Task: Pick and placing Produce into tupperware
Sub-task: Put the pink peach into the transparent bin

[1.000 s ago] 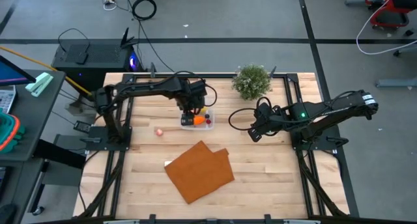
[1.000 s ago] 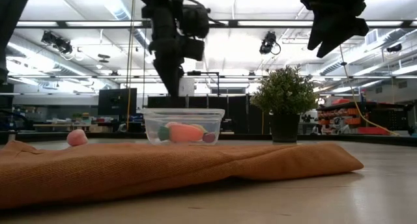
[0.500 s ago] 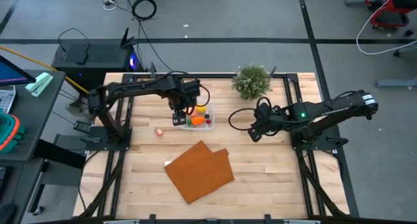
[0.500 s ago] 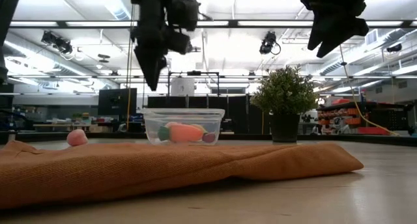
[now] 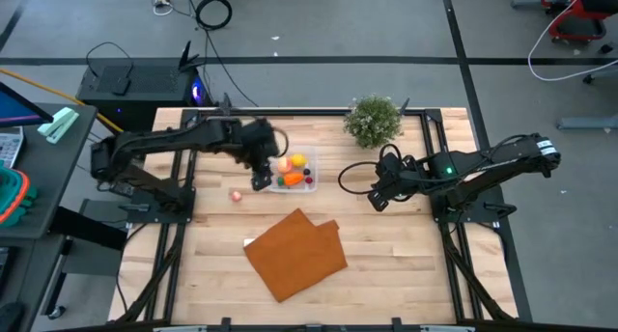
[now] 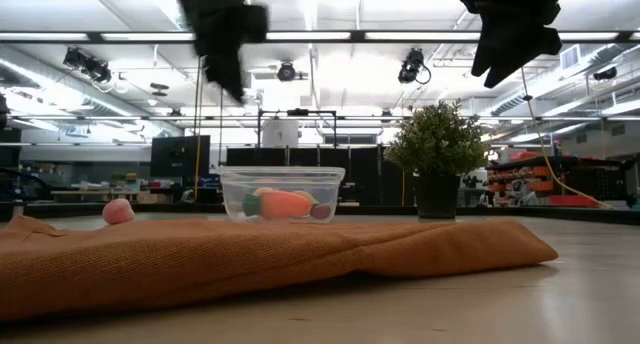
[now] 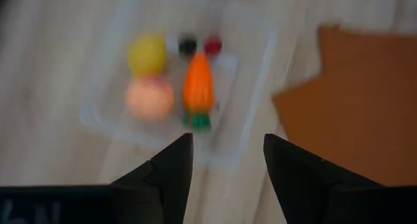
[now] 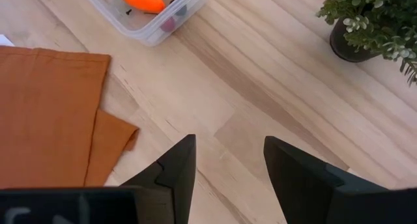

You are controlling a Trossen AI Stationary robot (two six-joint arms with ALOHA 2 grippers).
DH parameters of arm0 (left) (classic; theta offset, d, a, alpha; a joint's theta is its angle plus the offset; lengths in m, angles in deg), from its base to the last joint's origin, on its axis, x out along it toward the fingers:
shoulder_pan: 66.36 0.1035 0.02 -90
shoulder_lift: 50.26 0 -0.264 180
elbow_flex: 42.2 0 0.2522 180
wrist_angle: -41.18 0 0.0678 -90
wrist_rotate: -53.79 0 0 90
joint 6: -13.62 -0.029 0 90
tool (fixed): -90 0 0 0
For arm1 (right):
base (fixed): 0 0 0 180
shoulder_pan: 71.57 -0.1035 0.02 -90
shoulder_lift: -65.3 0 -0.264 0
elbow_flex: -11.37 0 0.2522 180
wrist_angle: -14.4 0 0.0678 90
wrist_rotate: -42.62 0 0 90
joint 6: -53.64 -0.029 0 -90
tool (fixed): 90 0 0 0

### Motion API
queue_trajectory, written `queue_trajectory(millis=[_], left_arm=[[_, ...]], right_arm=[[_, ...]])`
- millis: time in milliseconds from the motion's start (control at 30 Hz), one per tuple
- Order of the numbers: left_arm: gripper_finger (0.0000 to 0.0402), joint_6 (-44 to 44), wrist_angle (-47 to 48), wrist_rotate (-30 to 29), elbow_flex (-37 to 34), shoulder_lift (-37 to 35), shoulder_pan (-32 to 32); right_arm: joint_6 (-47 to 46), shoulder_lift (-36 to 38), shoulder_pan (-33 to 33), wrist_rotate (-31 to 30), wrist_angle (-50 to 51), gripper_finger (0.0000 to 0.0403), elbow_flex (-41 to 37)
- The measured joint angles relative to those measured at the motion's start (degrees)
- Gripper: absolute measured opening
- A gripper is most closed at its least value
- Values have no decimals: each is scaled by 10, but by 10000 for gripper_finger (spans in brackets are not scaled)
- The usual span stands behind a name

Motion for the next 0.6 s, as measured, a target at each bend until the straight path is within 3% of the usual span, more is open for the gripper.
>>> queue_trajectory(millis=[133, 267, 467, 600], left_arm=[[188, 34, -16, 0, -91, -50, -16], [183, 43, 0, -11, -137, -92, -37], [181, 61, 43, -29, -233, -127, -47], [186, 67, 59, -29, -259, -125, -47]], right_arm=[[3, 0, 0, 0, -1, 151, 0], [15, 0, 0, 0, -1, 151, 0], [18, 0, 0, 1, -3, 151, 0], [15, 0, 0, 1, -9, 151, 0]])
